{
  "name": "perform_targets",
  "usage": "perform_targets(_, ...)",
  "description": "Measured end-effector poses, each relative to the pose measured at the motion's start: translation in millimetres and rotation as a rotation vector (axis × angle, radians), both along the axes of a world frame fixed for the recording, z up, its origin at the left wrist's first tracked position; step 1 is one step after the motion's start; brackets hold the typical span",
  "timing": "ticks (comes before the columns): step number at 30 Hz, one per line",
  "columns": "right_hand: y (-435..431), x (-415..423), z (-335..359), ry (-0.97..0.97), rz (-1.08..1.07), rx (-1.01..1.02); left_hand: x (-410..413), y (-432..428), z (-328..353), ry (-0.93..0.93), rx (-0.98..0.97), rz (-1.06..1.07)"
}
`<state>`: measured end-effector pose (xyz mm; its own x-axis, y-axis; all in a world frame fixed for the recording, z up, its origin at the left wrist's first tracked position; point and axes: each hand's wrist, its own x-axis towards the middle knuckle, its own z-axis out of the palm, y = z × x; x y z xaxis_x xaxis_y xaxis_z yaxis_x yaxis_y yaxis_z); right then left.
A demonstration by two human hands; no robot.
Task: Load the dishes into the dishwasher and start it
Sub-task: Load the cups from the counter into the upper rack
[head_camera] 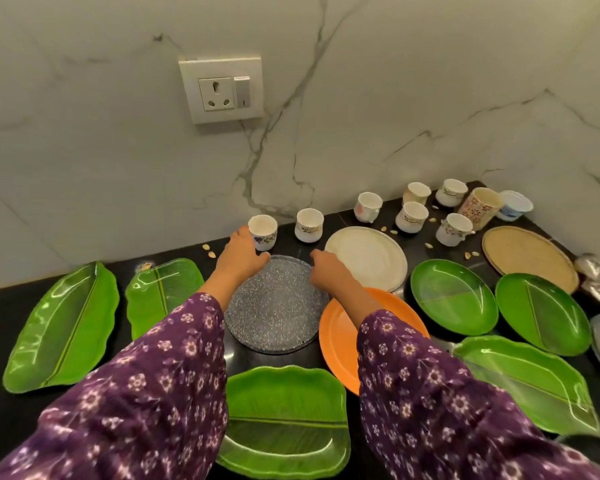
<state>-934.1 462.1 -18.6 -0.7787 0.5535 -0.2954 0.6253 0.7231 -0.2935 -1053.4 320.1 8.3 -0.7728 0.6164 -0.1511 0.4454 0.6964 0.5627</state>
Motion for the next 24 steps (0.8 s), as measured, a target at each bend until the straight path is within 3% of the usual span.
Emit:
perform_targets(11, 28, -51, -21, -0.150, 0.105, 0.039, -32, 32, -18, -0.036, 0.062, 0.064)
perform_targets(18, 37, -55, -42, -0.088, 0.131, 0.113, -49, 57, -27, 0.029, -0.022, -0.007)
perform_targets(24, 37, -54, -50, -0.038, 0.117, 0.131, -48, 65, -35, 0.053, 0.037, 0.059)
